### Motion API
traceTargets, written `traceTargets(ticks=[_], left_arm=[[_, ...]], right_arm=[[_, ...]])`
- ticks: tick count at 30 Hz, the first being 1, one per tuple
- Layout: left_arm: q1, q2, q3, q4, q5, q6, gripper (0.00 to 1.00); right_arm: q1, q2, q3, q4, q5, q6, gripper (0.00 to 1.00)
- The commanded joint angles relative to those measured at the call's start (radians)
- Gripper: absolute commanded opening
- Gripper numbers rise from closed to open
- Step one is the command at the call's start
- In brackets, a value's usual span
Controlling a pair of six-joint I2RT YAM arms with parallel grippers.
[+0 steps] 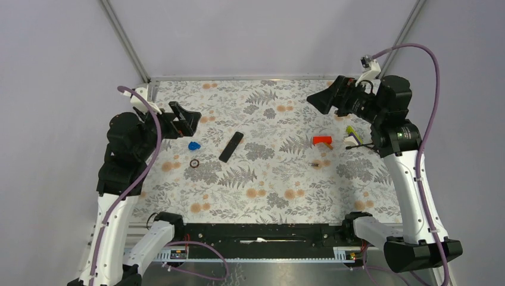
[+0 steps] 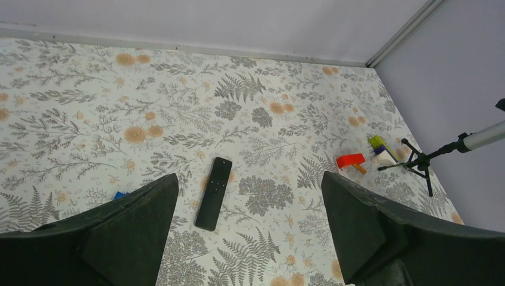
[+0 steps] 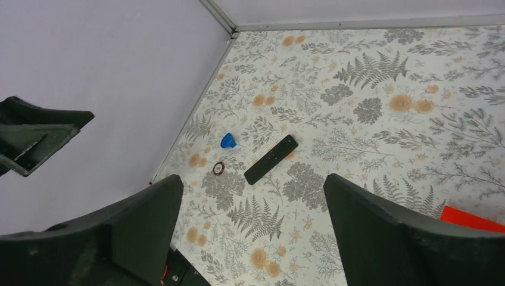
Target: Load the batteries into the remote control
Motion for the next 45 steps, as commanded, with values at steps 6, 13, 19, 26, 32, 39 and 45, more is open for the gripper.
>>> traceTargets(ticks=[6,13,19,26,32,39,45], left_arm=[[0.003,0.005,-0.092,0.123,0.057,-0.052,0.99],[0.002,0.132,-0.236,0.258,0.124,-0.094,0.99],[-0.077,0.349,-0.231,0.262,0.042,-0.183,0.99],[-0.137,0.615,-0.227,0.352,-0.097,-0.294,0.95],[-0.175,0.755,-0.196,0.343,-0.162,-0.302,0.9],[-0.199,0.843,-0.233,0.381,-0.128,-0.283,0.84],[-0.245,0.86,-0.279,0.404,-0.142,-0.303,0.76]], right_arm=[[0.164,-0.007,-0.177,0.209,0.11,0.024,1.0],[0.265,0.014,-0.286,0.225,0.248,0.047,0.96],[0.268,0.017,-0.39,0.234,0.26,0.076,0.9],[0.268,0.031,-0.491,0.28,0.226,0.094,0.9],[0.268,0.042,-0.546,0.29,0.207,0.092,0.89],[0.268,0.06,-0.576,0.306,0.197,0.087,0.89],[0.268,0.073,-0.588,0.313,0.2,0.083,0.89]])
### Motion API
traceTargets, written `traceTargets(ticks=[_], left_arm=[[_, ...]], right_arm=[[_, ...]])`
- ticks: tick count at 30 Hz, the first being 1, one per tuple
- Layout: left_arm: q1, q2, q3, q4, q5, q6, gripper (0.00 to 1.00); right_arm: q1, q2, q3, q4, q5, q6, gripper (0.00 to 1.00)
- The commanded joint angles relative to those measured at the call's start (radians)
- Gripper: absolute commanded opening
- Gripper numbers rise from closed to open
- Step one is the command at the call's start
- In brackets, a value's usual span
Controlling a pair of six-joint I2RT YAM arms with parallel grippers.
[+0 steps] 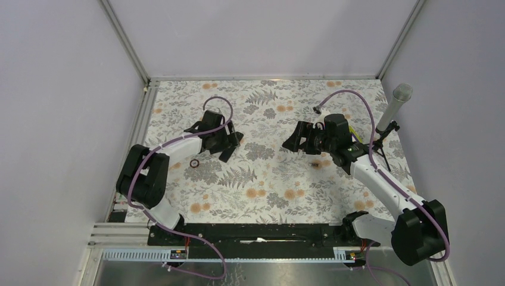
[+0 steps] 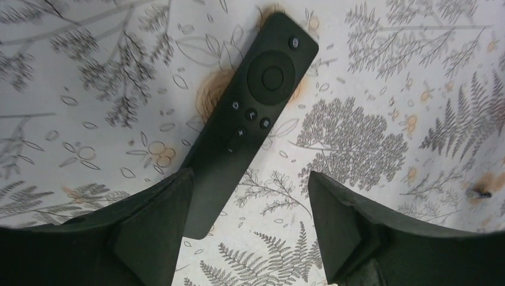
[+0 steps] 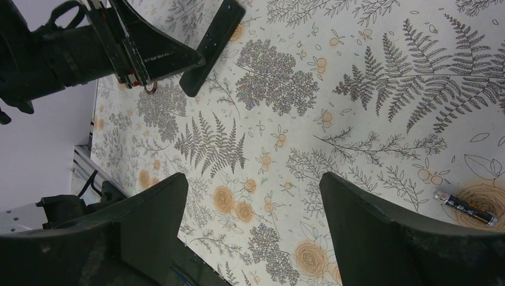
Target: Load the batteries into the remote control
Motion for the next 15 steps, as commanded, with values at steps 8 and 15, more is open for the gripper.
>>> traceTargets(ticks=[8,15], left_arm=[[-0.079,0.013,-0.009,0.023,-0.137,0.013,0.76],[-0.081,-0.035,0.028,-0.01,-0.16,0.038,0.81]], right_arm=[[0.006,0.01,-0.02,0.048,-0.014,0.002,0.89],[0.006,0.007,-0.024,0.044,-0.011,0.001,0.89]])
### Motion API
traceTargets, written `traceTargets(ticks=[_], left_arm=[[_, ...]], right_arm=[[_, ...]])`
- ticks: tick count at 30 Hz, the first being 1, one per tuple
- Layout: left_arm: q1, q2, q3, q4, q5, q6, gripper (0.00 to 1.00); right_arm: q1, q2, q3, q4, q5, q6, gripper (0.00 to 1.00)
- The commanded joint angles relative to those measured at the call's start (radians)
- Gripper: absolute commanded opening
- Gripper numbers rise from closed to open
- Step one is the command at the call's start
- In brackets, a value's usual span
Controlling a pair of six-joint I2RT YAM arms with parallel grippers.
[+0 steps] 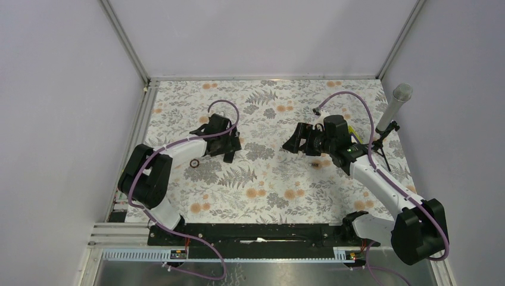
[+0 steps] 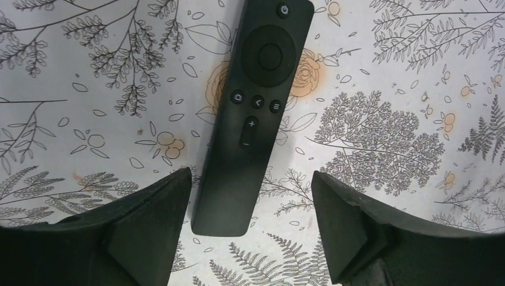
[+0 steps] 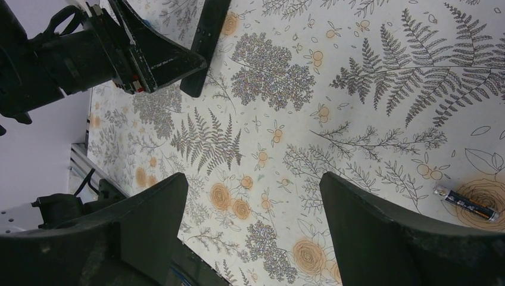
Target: Load the batteries into the remote control
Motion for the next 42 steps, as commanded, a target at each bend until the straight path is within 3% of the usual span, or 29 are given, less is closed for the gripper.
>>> traceTargets(ticks=[1,12,22,29,34,38,42], left_arm=[[-0.003,-0.05,0.053,0.002,-0.031,0.036,0.82],[-0.01,0.069,0.161,-0.114,-0.174,0.06,0.82],[-0.048,0.156,0.205,-0.138,-0.188,0.125,0.72],[-0.055,0.173,0.214,-0.152,-0.188,0.15,0.53],[-0.07,0.186,0.227,-0.16,-0.197,0.179,0.46],[-0.073,0.158,0.233,-0.163,-0.112,0.183,0.34],[-0.072,0.082,0.249,-0.143,0.063,0.153,0.32]], right_arm=[[0.006,0.0,-0.008,0.037,-0.013,0.001,0.9],[0.006,0.022,-0.019,0.048,-0.018,0.009,0.89],[0.006,0.039,-0.02,0.049,-0.022,0.006,0.9],[0.006,0.05,-0.024,0.055,-0.023,0.008,0.9],[0.006,0.048,-0.039,0.08,-0.026,0.017,0.9],[0.007,0.05,-0.05,0.103,-0.063,0.015,0.9],[0.008,0.06,-0.08,0.209,-0.185,0.04,0.91]])
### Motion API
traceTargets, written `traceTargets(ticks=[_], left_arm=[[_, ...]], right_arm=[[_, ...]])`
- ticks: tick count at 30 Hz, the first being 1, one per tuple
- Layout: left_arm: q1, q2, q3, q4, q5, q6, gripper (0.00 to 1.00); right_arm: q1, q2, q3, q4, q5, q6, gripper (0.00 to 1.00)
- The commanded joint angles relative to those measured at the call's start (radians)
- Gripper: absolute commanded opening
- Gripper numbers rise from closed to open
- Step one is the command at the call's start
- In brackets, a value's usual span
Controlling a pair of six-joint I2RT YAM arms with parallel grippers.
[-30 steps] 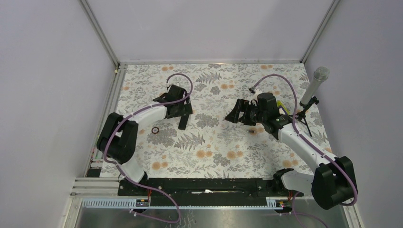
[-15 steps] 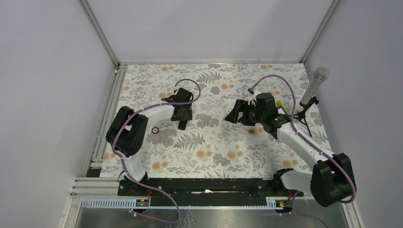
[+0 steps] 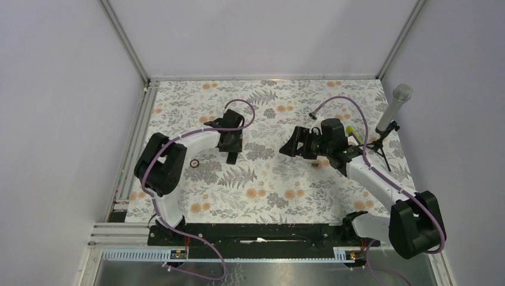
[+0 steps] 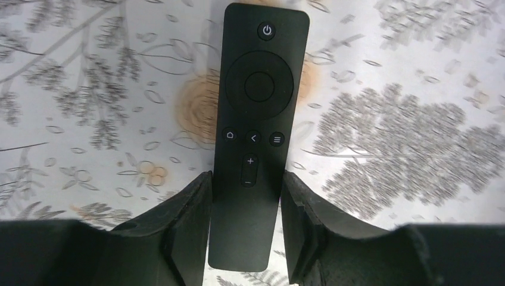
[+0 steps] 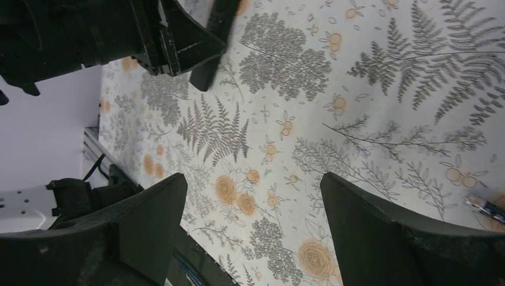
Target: Load the batteries into the remote control
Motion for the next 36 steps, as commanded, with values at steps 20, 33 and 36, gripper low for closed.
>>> traceTargets(ticks=[20,33,36], left_arm=[[0.044,-0.335,-0.026,0.586,0.918,-0.471,0.21],[0.096,-0.414,-0.021,0.852,1.192,-0.711,0.16],[0.112,-0.41,-0.022,0.86,1.251,-0.717,0.15]], right_arm=[[0.097,-0.176,-0.183,0.714,-0.192,0.443,0.96],[0.097,-0.335,0.002,0.465,-0.004,0.373,0.97],[0.097,-0.322,0.117,0.298,0.084,0.355,0.98]])
